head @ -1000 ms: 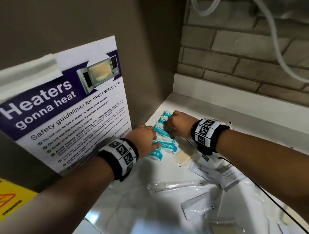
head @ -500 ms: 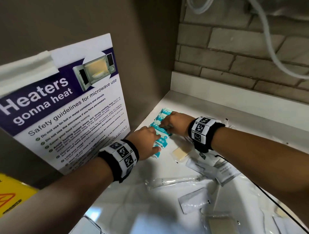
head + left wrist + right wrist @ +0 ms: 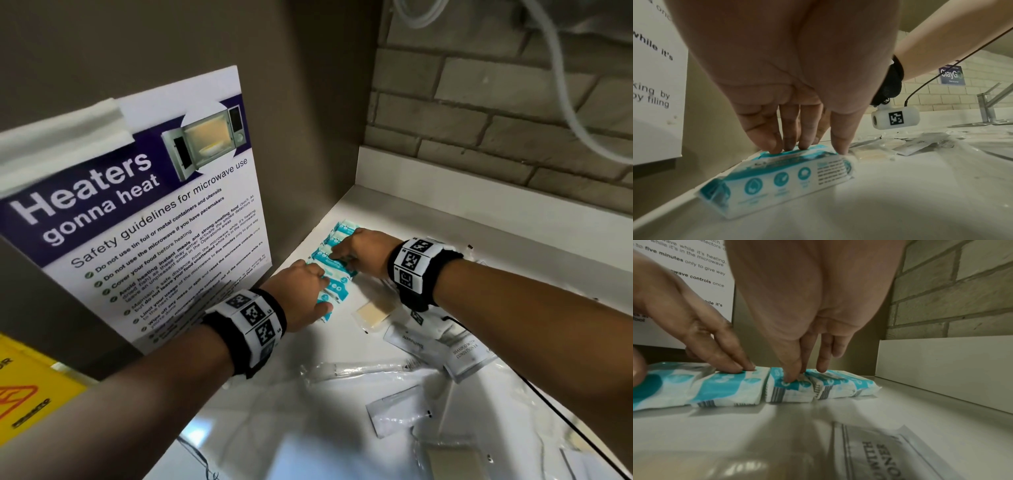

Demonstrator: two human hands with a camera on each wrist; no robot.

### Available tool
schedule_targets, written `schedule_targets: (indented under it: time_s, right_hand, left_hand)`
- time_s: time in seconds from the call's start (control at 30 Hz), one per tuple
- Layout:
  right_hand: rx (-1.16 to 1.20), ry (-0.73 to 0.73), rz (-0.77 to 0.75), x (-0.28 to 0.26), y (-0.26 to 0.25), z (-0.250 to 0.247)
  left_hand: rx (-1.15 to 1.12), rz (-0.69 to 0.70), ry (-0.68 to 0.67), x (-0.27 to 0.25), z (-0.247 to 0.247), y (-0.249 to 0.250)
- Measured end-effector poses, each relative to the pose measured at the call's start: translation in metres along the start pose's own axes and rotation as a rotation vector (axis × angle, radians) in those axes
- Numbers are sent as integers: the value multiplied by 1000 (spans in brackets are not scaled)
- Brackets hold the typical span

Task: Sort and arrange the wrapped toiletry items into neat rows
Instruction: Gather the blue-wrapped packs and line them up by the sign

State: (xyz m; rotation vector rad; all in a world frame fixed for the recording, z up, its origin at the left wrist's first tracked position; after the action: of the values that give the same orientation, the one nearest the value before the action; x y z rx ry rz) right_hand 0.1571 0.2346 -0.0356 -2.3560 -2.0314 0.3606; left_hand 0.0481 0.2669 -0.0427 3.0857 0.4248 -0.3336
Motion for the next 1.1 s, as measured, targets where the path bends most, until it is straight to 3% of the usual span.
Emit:
schedule_targets:
  time_s: [0.37, 0.5, 0.6, 0.73, 1.1]
  right_hand:
    - [4, 44, -1, 0, -3, 3]
    - [92, 119, -37, -2, -13, -2]
    - [128, 59, -52, 0, -23, 2]
    - [77, -9, -40, 0, -27, 12]
    - [89, 17, -38, -1, -28, 14]
  left_hand:
    - [-84, -17, 15, 1, -2, -7]
    - [-232, -115, 126, -8, -14, -26]
    - [-286, -160, 107, -14, -10, -36]
    - [-264, -122, 47, -16, -4, -29]
    - [-267, -64, 54, -10, -2, -22]
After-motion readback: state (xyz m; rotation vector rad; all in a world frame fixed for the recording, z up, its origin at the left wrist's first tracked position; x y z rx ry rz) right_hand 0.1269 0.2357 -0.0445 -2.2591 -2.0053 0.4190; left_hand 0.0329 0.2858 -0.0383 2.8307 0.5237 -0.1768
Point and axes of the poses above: each hand's wrist, its own x-axis towards the middle knuckle, its own z-axis out of the palm, y = z × x, the point moved 8 cm from there along x, towards the middle knuckle, and after that the axes turned 12 degrees about -z, right-handed, at the moved point
